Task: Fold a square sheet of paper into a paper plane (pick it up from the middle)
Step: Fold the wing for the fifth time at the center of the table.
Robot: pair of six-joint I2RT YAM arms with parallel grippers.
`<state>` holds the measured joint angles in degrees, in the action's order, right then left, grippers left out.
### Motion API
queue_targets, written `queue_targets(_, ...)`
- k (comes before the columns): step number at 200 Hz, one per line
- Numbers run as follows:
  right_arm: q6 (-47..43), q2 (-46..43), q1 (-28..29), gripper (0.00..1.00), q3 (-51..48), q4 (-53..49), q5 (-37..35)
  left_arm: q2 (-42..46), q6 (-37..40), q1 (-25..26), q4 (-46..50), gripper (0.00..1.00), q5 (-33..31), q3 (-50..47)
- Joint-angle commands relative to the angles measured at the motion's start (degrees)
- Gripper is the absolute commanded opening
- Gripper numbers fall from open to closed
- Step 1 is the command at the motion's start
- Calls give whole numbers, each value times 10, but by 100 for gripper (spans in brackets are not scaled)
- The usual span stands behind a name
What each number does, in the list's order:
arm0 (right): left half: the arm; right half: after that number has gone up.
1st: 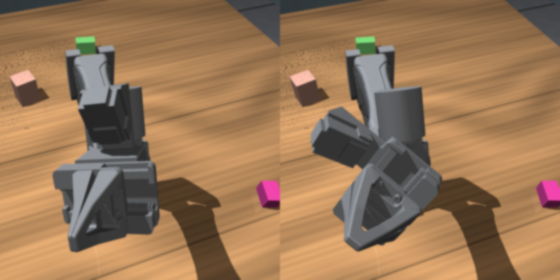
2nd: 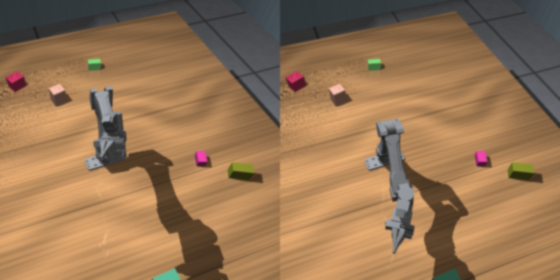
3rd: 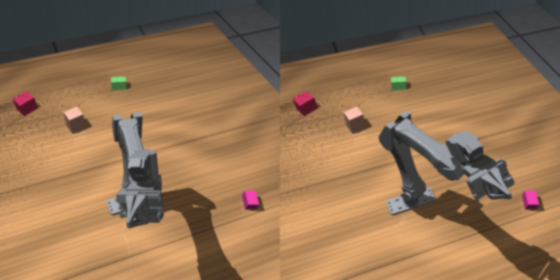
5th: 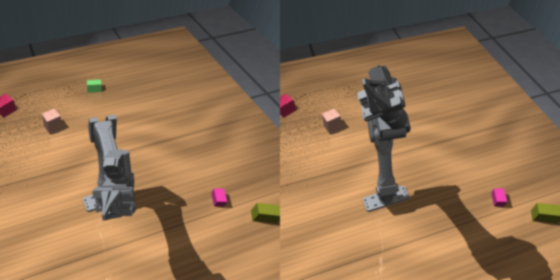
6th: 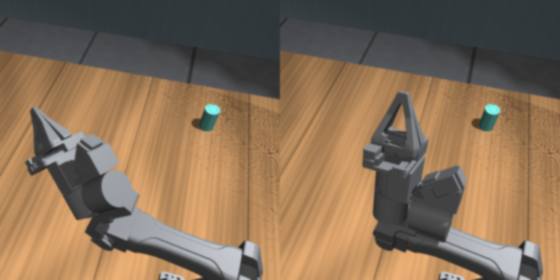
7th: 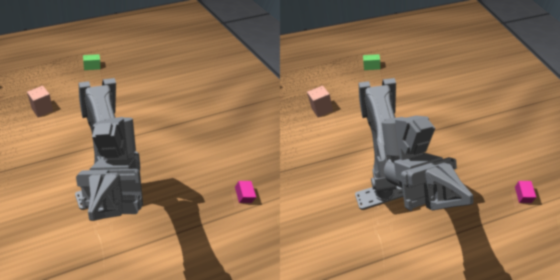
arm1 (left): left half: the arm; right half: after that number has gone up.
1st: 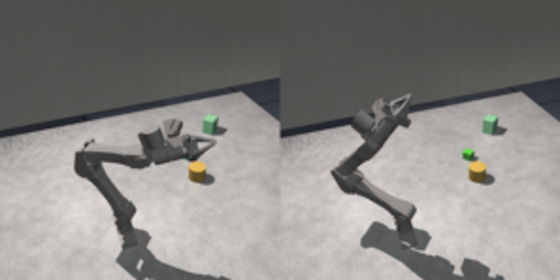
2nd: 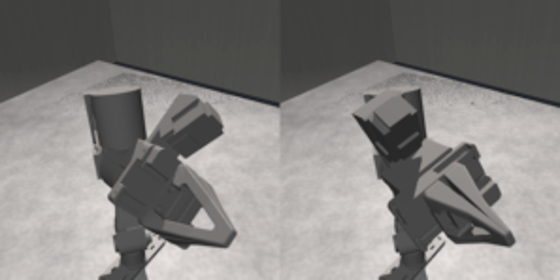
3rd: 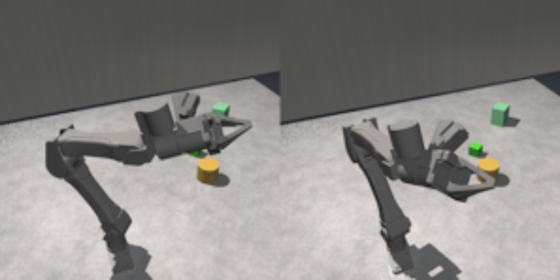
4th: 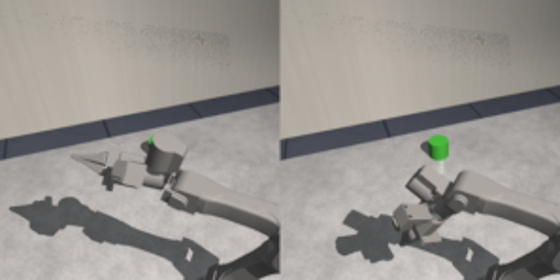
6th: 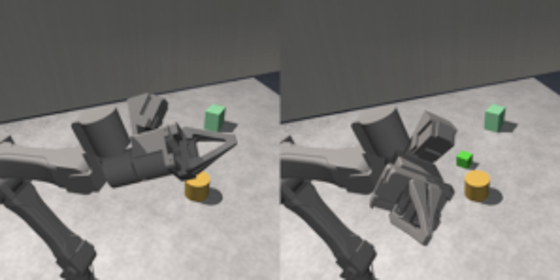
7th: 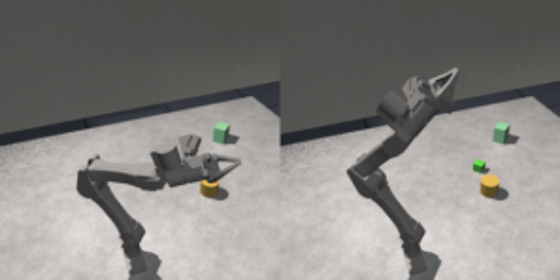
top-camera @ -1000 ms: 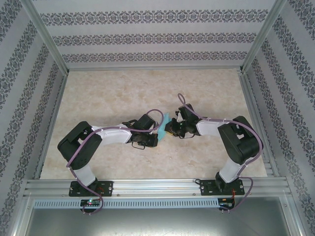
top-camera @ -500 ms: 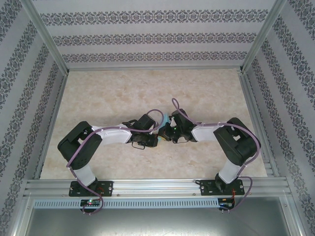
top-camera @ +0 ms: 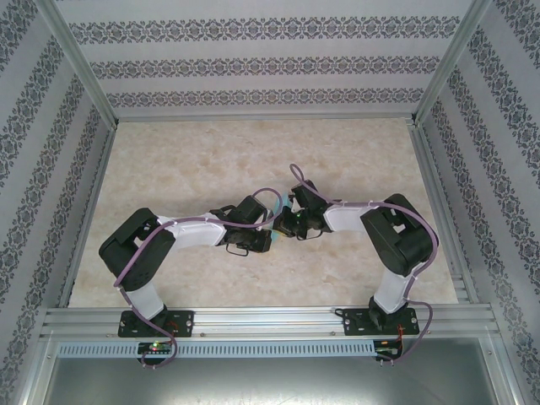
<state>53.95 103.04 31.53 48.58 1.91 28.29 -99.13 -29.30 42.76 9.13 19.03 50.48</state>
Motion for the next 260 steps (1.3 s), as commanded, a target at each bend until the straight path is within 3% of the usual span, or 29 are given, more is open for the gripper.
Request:
queue_targets(1,-45,24,-17,7,22,-56,-40,-34,25,6,67,8,-42,-31)
queue_targets(84,-79,57,-53,5,34,-78,-46,-8,21,6,61,11,-2,-43)
queue_targets(207,-81,77,-67,5,13,-44,-29,53,-14,27,86,12,-5,-96)
queue_targets(260,-78,76,-54,5,12,-28,-6,142,-31,13,74,12,-35,-55)
